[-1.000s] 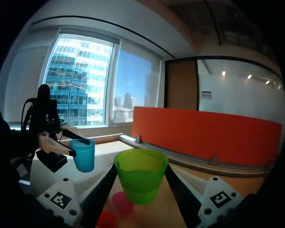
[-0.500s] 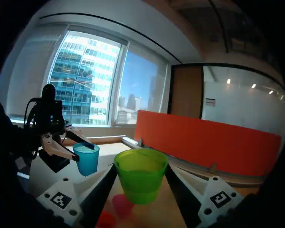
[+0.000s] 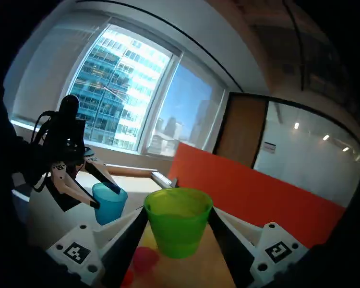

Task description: Pour water

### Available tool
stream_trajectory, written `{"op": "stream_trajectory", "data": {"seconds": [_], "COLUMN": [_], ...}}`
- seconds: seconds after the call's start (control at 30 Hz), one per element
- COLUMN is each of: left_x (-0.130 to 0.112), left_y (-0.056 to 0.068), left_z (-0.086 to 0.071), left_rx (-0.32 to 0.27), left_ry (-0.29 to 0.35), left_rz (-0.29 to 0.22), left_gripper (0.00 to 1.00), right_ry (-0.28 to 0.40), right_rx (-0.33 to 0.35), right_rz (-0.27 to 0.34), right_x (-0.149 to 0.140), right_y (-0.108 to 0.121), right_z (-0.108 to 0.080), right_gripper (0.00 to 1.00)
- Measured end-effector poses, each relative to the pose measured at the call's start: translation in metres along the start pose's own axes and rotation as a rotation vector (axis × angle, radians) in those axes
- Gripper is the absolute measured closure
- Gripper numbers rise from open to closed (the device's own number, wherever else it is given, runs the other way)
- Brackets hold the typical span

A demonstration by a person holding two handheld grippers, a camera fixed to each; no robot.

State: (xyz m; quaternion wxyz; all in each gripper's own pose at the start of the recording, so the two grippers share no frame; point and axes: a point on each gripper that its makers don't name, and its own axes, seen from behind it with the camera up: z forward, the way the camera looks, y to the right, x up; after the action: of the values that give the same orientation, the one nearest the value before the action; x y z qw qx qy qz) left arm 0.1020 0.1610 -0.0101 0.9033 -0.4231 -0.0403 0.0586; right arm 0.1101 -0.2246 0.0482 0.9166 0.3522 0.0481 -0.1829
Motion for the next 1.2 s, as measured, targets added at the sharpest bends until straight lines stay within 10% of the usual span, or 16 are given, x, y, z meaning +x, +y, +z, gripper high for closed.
{"op": "stream_trajectory", "data": {"seconds": [1.2], "left_x": [0.006], "left_y": [0.034], "left_z": [0.012], "left_rx": [-0.068], "left_ry": [0.023], "left_rz": [0.015], "left_gripper": [0.12], "right_ry": [0.005], "right_rx": [-0.010], "right_rz": [-0.429], "right_x": [0.062], "right_y": [0.023], "right_z": [0.027], "right_gripper": [0.10]}}
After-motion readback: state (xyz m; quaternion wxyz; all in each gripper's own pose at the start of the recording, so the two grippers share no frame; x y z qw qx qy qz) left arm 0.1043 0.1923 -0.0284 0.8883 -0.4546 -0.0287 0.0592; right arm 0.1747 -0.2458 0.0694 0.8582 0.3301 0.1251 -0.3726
